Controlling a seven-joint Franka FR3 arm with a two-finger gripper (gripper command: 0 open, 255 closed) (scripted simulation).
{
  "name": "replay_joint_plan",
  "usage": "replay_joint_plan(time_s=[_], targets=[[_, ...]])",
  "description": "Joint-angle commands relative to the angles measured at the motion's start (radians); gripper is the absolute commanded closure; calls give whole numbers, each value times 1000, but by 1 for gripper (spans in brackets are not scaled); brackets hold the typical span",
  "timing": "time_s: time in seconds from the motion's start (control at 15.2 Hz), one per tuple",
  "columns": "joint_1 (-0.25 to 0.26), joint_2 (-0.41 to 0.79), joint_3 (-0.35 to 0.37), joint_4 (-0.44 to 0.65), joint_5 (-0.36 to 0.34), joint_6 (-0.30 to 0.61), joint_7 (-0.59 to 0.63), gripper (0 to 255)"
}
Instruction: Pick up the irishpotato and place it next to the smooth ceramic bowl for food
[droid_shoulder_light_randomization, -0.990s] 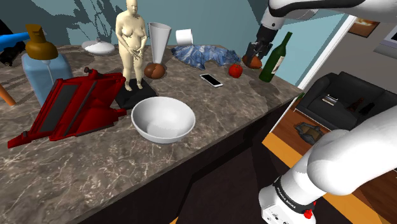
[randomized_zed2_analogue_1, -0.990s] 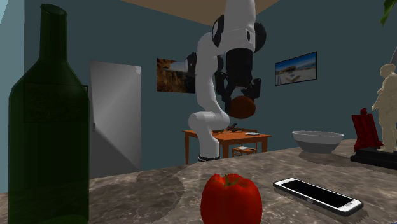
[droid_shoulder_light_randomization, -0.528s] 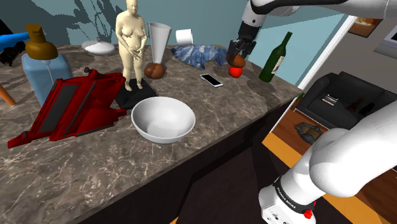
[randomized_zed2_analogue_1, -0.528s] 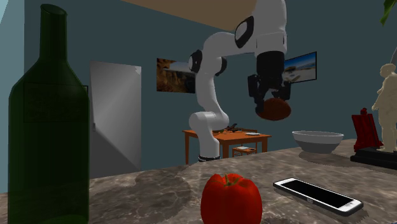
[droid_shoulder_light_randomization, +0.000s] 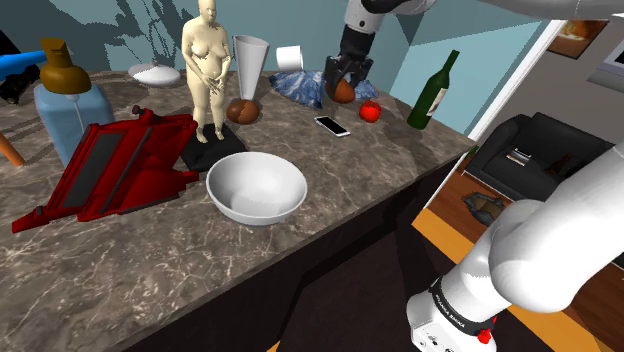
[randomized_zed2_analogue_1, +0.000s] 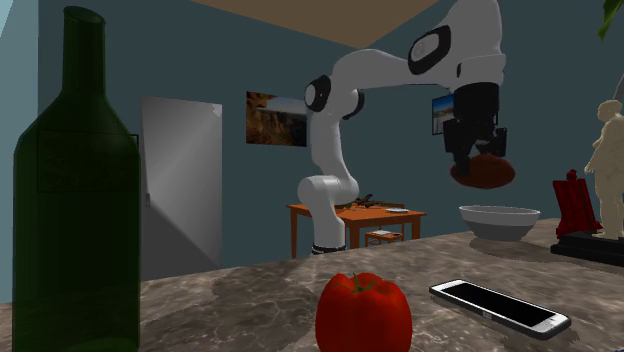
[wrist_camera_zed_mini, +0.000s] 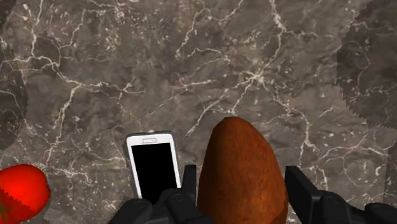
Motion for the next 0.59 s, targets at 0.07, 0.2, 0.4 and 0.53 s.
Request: replay_joint_plan(time_s=[0.07, 0.2, 0.4, 0.53], targets=[[29, 53, 34, 58, 9, -10, 61, 255], [48, 93, 55, 105, 12, -20, 99, 255], [77, 157, 84, 184, 16, -40, 154, 255], [96, 205, 101, 245, 17, -56, 190, 255]])
